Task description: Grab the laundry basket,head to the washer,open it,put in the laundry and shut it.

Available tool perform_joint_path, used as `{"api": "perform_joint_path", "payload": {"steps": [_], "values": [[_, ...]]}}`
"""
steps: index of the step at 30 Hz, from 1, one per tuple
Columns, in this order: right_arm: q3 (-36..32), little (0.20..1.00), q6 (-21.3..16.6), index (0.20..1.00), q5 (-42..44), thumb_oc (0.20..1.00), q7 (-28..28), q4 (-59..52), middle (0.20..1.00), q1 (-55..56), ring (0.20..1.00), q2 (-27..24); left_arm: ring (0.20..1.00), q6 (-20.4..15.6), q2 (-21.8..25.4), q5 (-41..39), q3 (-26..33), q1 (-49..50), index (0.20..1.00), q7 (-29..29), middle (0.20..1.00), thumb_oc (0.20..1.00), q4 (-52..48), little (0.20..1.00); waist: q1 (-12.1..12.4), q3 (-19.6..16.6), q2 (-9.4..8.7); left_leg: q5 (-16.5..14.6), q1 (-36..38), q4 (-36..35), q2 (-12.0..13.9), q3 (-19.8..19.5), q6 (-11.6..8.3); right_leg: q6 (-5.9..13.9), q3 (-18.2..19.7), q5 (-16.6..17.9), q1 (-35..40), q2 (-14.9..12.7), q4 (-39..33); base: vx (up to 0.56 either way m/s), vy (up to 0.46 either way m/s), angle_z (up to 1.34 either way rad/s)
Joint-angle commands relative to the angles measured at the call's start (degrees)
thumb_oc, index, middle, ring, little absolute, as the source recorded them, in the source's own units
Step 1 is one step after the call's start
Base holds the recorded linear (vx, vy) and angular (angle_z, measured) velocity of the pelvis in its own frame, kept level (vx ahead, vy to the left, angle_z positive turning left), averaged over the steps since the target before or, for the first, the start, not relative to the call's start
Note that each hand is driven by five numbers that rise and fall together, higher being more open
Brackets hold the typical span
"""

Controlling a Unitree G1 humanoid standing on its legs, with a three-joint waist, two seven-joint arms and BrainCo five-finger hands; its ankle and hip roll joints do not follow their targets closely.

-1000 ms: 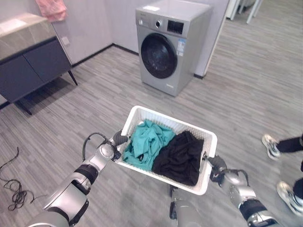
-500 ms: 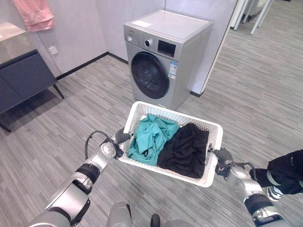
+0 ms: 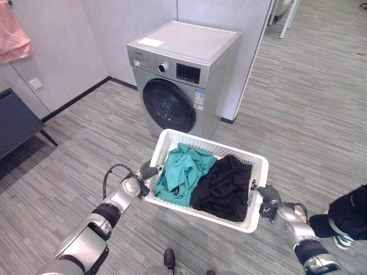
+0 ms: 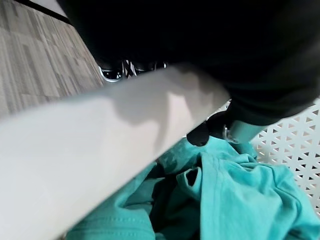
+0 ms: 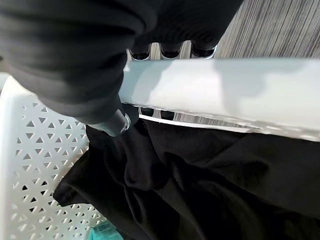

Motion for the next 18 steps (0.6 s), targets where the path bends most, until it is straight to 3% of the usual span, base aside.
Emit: {"api": "perform_joint_path", "payload": {"steps": [1, 5, 6, 13, 18], "values": [[-3.9, 0.200, -7.6, 0.200, 1.7, 0.200, 4.2, -5.8, 0.200, -3.3, 0.200, -0.6, 0.200, -3.6, -0.8, -2.8, 3.5, -3.6, 0.200, 0.4, 0.200, 0.200, 1.6, 0.200, 1.4, -5.7, -1.21, -6.8, 1.8, 4.0, 3.8, 1.4, -6.21, 3.93, 0.6, 3.6, -4.5, -3.1, 2.9, 0.07, 0.102, -0.04], [-4.2, 0.200, -7.4, 0.200, 1.1, 0.200, 4.3, -5.4, 0.200, -2.8, 0.200, -0.9, 0.200, -3.7, -0.7, -2.3, 3.6, -3.2, 0.200, 0.4, 0.200, 0.200, 1.4, 0.200, 1.4, -6.1, -1.00, -6.9, 2.6, 2.8, 3.5, 1.8, -5.87, 4.40, 0.6, 3.7, -4.6, -3.6, 2.6, 0.05, 0.060, -0.07], [1.4, 0.200, -5.8, 0.200, -17.6, 0.200, 1.5, 9.5, 0.200, 9.1, 0.200, 10.7, 0.200, -3.0, -7.7, 3.2, 15.6, 19.2, 0.200, 8.4, 0.200, 0.200, -4.4, 0.200, -0.5, -4.2, 0.49, -2.7, -5.0, 0.2, 8.6, 12.2, -8.24, 4.96, -5.9, 4.5, -8.8, -4.8, -2.9, 0.02, 0.017, -0.05], [0.9, 0.200, -5.9, 0.200, -18.1, 0.200, 0.9, 7.5, 0.200, 9.6, 0.200, 10.4, 0.200, -3.1, -8.3, 2.6, 16.0, 20.5, 0.200, 7.8, 0.200, 0.200, -4.2, 0.200, -0.5, -4.4, 0.77, -3.0, -4.3, 0.2, 8.6, 11.8, -8.42, 4.99, -5.8, 4.4, -8.5, -4.8, -2.9, 0.01, 0.003, -0.05], [0.1, 0.200, -6.5, 0.200, -18.9, 0.200, 0.4, -0.6, 0.200, 10.3, 0.200, 8.3, 0.200, -3.2, -7.7, 2.5, 17.3, 21.1, 0.200, 8.0, 0.200, 0.200, -6.1, 0.200, -0.7, -4.3, 0.60, -3.1, -4.5, 0.2, 8.7, 11.4, -8.55, 5.05, -5.4, 4.6, -8.9, -4.7, -2.9, 0.00, 0.007, 0.03]]}}
